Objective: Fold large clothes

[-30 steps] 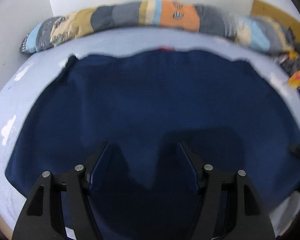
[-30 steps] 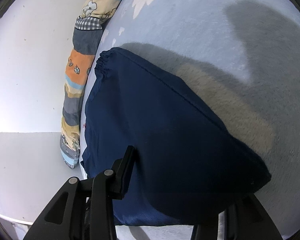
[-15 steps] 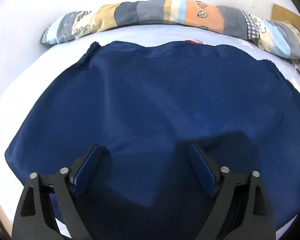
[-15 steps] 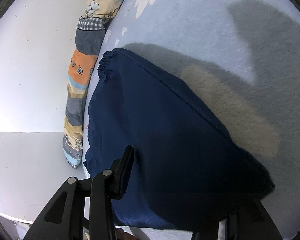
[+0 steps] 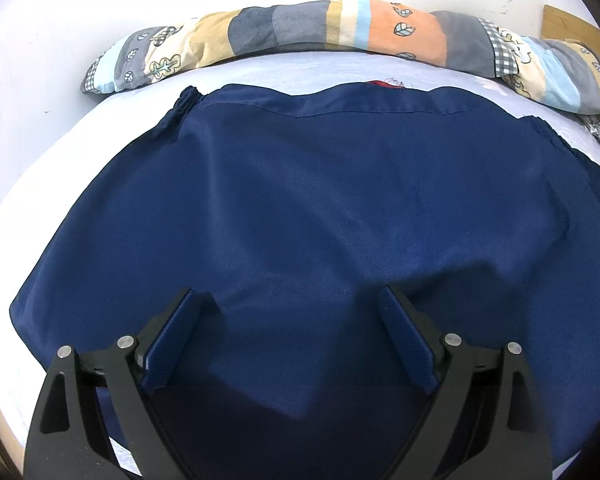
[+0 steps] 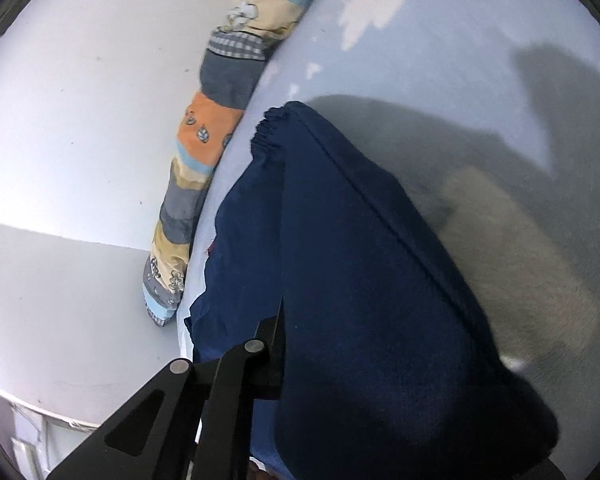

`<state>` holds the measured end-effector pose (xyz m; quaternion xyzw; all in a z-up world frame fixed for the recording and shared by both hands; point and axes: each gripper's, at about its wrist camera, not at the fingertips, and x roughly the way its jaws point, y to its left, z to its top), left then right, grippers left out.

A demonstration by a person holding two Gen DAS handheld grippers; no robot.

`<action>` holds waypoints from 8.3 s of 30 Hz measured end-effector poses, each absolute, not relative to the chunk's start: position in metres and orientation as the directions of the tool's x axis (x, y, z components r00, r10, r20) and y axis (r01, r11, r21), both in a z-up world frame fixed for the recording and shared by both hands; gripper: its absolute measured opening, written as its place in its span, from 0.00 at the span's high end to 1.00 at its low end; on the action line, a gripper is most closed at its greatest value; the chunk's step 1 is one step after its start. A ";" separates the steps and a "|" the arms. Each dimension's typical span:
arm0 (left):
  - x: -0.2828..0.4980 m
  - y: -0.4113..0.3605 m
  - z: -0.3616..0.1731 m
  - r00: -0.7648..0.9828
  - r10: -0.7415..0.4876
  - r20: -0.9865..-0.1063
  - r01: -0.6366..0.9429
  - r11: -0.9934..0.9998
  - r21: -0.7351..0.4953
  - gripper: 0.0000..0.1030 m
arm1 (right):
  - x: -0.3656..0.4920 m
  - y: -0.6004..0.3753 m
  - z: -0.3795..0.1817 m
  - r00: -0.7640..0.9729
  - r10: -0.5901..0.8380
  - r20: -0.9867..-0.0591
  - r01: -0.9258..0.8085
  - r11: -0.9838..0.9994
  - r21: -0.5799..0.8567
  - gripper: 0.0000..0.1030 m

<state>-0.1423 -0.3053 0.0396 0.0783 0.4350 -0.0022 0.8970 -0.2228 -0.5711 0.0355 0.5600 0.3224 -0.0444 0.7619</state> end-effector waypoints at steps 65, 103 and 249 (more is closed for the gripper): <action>-0.126 0.089 0.134 0.635 0.039 -0.771 -0.270 0.947 -0.174 0.10 | -0.115 -0.037 0.112 0.652 -0.274 -0.707 -0.105 0.891 -0.442 0.61; -0.110 -0.110 0.109 0.630 -0.341 -0.698 0.307 0.934 -0.180 0.04 | -0.123 -0.306 0.203 0.632 0.251 -0.733 -0.001 0.947 0.323 0.79; -0.008 -0.033 0.058 0.351 -0.373 -0.859 0.027 0.921 -0.389 0.00 | -0.044 -0.327 0.167 0.511 0.310 -0.802 0.042 0.923 0.383 0.46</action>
